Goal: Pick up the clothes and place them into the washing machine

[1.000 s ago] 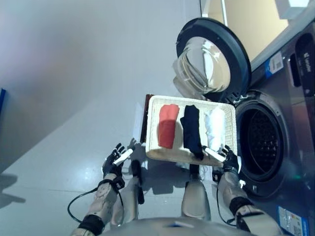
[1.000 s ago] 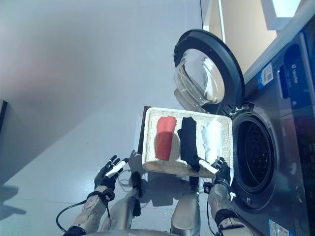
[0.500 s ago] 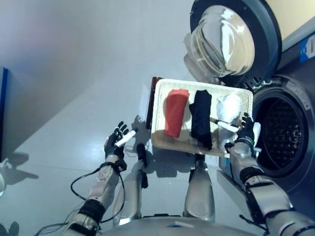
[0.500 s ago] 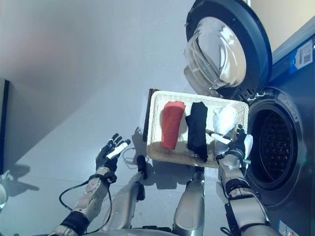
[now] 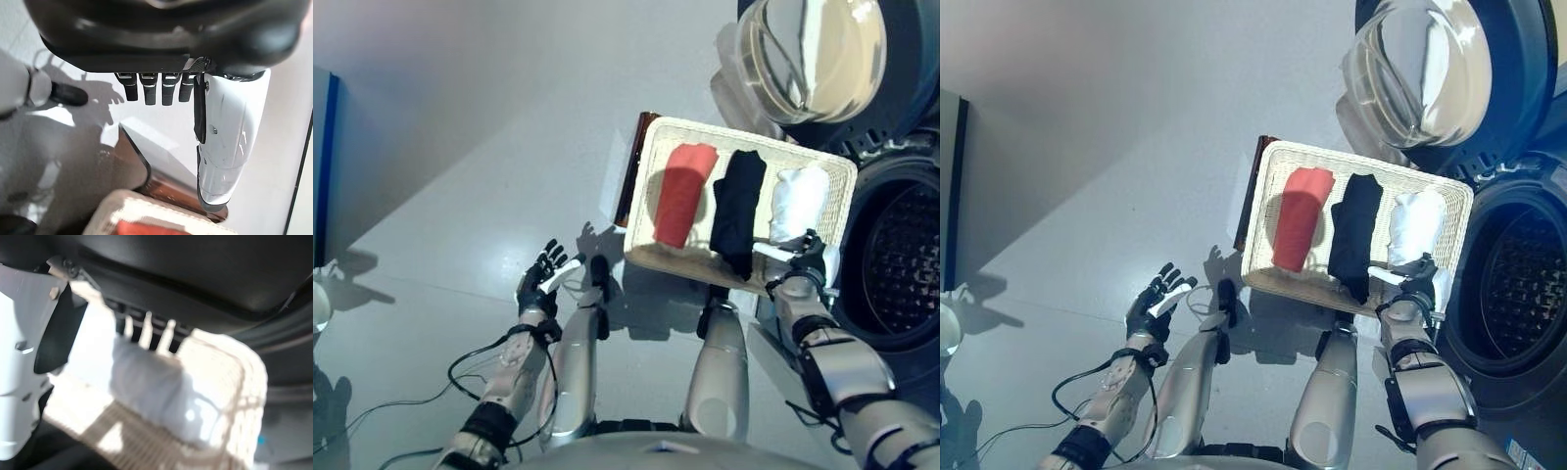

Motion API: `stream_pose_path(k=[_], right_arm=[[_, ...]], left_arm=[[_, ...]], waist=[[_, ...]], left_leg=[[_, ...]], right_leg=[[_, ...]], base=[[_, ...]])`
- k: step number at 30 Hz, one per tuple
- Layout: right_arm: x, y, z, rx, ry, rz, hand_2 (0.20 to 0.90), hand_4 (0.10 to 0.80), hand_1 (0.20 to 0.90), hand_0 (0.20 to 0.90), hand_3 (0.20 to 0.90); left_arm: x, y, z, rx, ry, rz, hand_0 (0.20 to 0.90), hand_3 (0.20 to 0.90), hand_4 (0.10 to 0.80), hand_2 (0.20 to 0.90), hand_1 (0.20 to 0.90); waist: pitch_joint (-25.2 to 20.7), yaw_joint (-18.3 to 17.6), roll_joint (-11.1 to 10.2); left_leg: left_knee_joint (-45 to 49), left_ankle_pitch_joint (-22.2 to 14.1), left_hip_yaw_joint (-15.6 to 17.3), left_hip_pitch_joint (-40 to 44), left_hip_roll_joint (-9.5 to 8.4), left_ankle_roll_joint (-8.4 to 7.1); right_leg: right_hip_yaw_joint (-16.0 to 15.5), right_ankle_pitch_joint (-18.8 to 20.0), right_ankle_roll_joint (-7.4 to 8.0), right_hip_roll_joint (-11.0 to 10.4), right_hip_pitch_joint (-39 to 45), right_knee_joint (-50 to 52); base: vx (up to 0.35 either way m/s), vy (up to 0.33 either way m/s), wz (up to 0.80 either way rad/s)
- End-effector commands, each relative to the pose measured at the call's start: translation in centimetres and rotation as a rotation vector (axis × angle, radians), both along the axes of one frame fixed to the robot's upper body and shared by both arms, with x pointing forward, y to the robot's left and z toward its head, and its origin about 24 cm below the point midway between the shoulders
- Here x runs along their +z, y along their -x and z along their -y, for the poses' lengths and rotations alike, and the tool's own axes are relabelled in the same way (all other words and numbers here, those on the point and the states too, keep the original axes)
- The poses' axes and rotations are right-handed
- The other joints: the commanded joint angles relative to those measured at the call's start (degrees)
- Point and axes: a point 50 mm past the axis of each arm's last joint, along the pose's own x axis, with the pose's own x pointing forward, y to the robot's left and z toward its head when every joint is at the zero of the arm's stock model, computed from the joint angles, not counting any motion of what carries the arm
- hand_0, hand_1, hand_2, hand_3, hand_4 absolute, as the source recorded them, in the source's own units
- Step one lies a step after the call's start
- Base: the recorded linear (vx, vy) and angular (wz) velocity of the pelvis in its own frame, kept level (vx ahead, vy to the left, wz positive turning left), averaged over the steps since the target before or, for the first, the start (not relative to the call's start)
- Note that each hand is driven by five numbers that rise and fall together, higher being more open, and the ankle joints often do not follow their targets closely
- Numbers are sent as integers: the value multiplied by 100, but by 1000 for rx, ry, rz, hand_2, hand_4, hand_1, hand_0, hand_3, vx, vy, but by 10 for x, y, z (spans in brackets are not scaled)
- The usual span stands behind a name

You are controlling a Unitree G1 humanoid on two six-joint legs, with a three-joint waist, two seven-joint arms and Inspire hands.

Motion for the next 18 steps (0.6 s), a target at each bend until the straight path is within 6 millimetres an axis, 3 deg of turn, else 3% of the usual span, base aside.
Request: stream_pose_path(k=[1,14,15,16,17,18], right_arm=[[9,18,34,-97,110,-12,900,800,900,900,900],[35,13,57,-112,163,-21,900,800,900,900,900],[34,13,57,-107,161,-27,801,729,801,801,801],[35,13,58,-103,164,-30,593,580,593,593,593],[36,12,57,-93,166,-37,494,510,494,494,494],[34,12,57,-81,169,-58,398,441,398,398,398]], left_arm=[[13,7,-9,4,-25,98,900,900,800,900,900],[37,8,-5,-40,12,201,900,900,800,900,900],[39,8,-4,-46,23,209,900,900,800,900,900],[41,8,-3,-54,28,216,900,900,800,900,900],[40,9,-3,-57,30,214,900,900,800,900,900],[40,10,-1,-66,35,210,900,900,800,900,900]], waist=[[-379,9,21],[-294,145,356],[-291,155,383],[-291,168,410],[-289,185,429],[-312,217,461]], left_leg=[[974,-740,-335,-92,503,-577],[1856,-975,-448,-1053,339,-482],[1957,-1011,-464,-1136,321,-476],[2027,-1034,-468,-1211,306,-468],[2075,-1051,-484,-1274,295,-463],[2226,-1295,-499,-1311,292,-482]], right_leg=[[311,534,153,-381,-63,-9],[732,178,60,-432,-1143,979],[764,134,49,-451,-1214,1089],[776,93,38,-467,-1283,1167],[796,66,32,-488,-1353,1235],[826,-172,68,-506,-1395,1419]], base=[[0,0,0],[-41,20,1],[-29,3,8],[-21,-6,12],[74,-17,13],[74,-15,19]])
